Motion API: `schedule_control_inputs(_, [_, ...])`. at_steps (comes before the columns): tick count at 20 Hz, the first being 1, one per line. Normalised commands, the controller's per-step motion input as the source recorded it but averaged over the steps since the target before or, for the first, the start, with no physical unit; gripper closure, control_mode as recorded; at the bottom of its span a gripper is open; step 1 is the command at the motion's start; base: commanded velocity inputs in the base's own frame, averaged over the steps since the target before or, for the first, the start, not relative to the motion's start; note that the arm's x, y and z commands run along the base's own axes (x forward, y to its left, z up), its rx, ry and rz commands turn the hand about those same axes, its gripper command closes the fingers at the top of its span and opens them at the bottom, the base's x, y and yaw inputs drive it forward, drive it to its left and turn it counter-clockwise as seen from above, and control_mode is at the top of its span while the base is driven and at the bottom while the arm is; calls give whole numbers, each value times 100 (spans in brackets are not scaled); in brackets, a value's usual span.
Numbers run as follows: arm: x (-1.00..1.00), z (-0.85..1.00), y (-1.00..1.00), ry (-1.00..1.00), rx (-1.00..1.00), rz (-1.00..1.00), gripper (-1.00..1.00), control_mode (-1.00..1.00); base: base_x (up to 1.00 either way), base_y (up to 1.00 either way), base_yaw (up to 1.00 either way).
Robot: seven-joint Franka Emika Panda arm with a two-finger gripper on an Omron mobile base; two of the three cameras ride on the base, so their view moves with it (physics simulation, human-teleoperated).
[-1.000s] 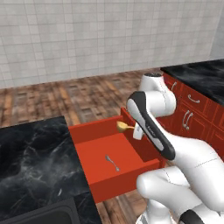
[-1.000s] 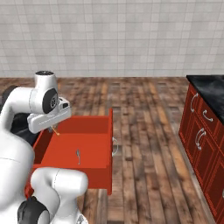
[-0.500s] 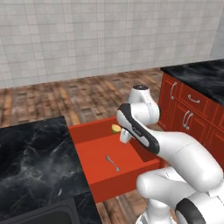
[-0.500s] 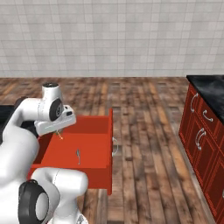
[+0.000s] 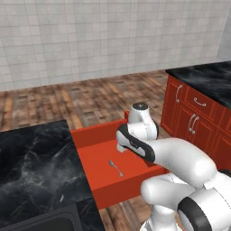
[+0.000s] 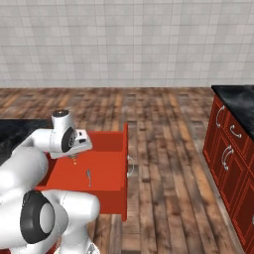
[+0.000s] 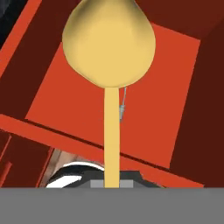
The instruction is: Organize the utensils by type. Pick up the wooden spoons from the counter and place them in the open cabinet. Then pick up the metallic utensils from the counter and place them in the open drawer.
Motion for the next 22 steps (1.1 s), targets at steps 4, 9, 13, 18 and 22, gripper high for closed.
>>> schedule_control_inputs(4, [34, -53, 0, -21, 0, -19, 100, -100, 0, 0, 0])
schedule_control_inputs(9, [30, -41, 0, -21, 0, -11, 100, -100, 0, 0, 0])
schedule_control_inputs(13, [33, -35, -6, -19, 0, -1, 100, -100, 0, 0, 0])
schedule_control_inputs(18, [17, -24, -9, -8, 0, 0, 100, -100, 0, 0, 0])
schedule_control_inputs(22, [5, -28, -18, -1, 0, 0, 100, -100, 0, 0, 0])
